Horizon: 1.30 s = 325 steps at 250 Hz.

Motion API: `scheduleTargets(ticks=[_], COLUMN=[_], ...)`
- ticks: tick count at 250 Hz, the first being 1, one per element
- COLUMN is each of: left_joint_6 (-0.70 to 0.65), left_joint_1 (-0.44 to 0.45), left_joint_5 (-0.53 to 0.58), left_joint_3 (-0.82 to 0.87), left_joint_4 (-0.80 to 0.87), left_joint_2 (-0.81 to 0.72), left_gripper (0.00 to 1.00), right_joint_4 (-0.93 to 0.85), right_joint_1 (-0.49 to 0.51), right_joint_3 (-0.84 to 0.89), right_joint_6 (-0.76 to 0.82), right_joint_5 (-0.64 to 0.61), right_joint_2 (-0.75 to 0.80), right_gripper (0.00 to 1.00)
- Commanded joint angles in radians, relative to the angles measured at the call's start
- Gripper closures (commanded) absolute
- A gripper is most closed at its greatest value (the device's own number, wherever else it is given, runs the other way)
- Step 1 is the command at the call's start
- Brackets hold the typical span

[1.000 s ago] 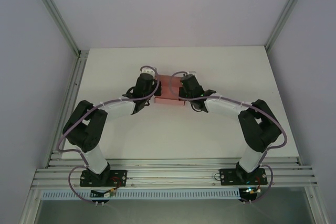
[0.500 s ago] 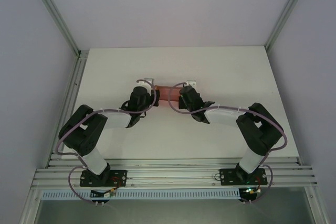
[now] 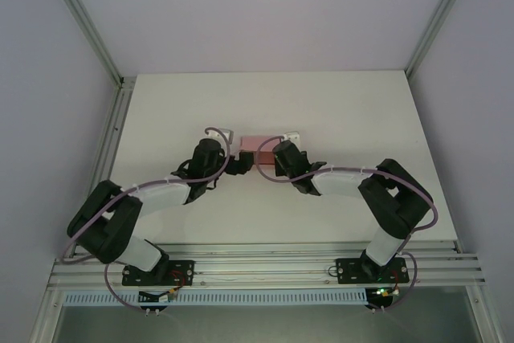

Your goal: Assemble paper box

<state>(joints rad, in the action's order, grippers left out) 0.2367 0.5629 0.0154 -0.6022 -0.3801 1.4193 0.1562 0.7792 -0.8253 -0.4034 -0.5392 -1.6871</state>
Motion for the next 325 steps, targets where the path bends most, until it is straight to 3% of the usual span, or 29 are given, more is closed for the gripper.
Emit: scheduleTargets(ticks=[1, 43, 69, 93, 116, 150, 181, 218, 282, 302, 325], left_joint_6=[0.046, 0.120, 0.200, 0.272, 0.317, 0.326, 0.343, 0.369, 0.354, 0.344, 0.341], left_joint_1=[0.006, 0.006, 0.004, -0.033, -0.095, -0.118, -0.118, -0.118, -0.100, -0.095, -0.089], left_joint_5=[-0.003, -0.014, 0.141, 0.249, 0.125, -0.097, -0.088, -0.162, -0.239, -0.230, -0.203], left_joint_3=[0.033, 0.000, -0.064, -0.182, -0.284, -0.378, -0.415, -0.354, -0.308, -0.283, -0.254], left_joint_4=[0.122, 0.284, 0.391, 0.535, 0.550, 0.452, 0.449, 0.324, 0.280, 0.274, 0.268], left_joint_2=[-0.110, -0.313, -0.357, -0.268, -0.114, 0.095, 0.193, 0.236, 0.307, 0.309, 0.311], left_gripper=[0.00, 0.00, 0.00, 0.00, 0.00, 0.00, 0.01, 0.08, 0.28, 0.30, 0.33], right_joint_4=[-0.018, -0.019, -0.018, -0.013, -0.010, -0.012, -0.002, 0.011, -0.049, -0.086, -0.138], right_joint_1=[0.008, 0.011, 0.010, 0.009, 0.012, 0.012, 0.011, 0.012, 0.015, 0.018, 0.019], right_joint_3=[0.014, 0.015, 0.015, 0.018, 0.022, 0.030, 0.041, 0.044, 0.055, 0.069, 0.094], right_joint_6=[0.000, 0.007, 0.008, 0.007, 0.012, 0.016, 0.011, 0.019, -0.012, -0.034, -0.052], right_joint_5=[-0.022, -0.019, -0.018, -0.018, -0.015, -0.018, -0.019, -0.006, 0.038, 0.043, 0.061], right_joint_2=[-0.009, -0.012, -0.019, -0.020, -0.019, -0.009, 0.004, 0.014, 0.091, 0.148, 0.224], right_gripper=[1.00, 1.00, 1.00, 1.00, 1.00, 1.00, 1.00, 1.00, 0.91, 0.83, 0.65])
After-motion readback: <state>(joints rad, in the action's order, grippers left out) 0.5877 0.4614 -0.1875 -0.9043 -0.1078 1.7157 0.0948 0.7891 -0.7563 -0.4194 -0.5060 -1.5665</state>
